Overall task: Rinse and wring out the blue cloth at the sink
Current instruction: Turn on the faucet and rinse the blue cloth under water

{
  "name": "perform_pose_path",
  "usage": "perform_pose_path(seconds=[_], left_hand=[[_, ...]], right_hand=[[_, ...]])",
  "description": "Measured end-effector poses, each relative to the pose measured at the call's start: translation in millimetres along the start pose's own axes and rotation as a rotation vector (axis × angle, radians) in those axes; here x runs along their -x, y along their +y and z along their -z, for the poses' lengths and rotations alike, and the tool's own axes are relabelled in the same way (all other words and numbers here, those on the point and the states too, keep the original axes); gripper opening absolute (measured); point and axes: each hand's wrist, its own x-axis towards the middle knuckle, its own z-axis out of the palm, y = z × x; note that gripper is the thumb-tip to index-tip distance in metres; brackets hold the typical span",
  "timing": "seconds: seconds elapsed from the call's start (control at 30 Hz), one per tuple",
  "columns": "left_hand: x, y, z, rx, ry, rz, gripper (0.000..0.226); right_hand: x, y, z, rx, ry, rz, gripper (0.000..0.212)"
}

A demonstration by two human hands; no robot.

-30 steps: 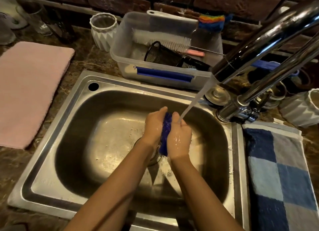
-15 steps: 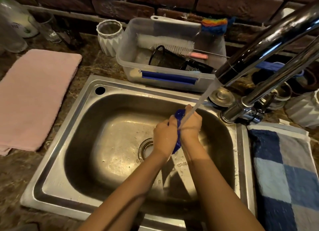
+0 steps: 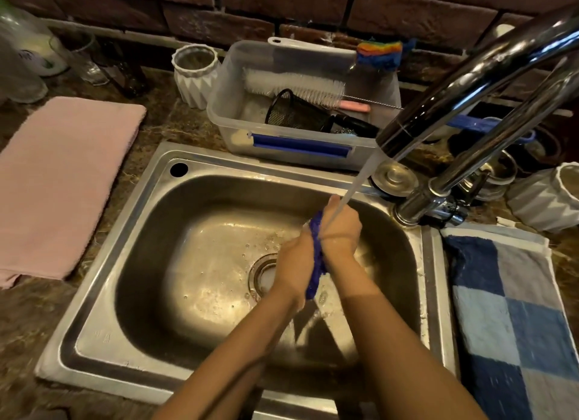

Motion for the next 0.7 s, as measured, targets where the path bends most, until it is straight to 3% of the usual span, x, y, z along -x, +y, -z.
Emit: perform_pose_path(seconds=[0.07,0.13,0.33,0.47,0.6,0.7], left_hand=[[4,3,2,0.029,-0.06,0.087,0.033],[4,12,7,0.211,-0.154,0.2,0.03],[8,16,21,0.462,-0.433,0.332,0.055],[7,10,25,0.542,-0.508,0.3,0.038],[6,9,31,0.691,-0.664,0.308,0.057],[15,20,29,0.687,-0.729,0.242,0.057]], right_hand=[[-11,9,-1,-0.19,-0.13,-0.076,0.039],[-14,15,2,-0.327,-0.256,-0.138,0.036],[-10,39,25,-0.351,-0.412,-0.03,0.035],[-8,56,36,-0.26,-0.39,0.055,0.039],[-11,72,52,-0.211,-0.353,0.148,0.034],[-10,87,56,0.008,-0.375,0.149,0.021]])
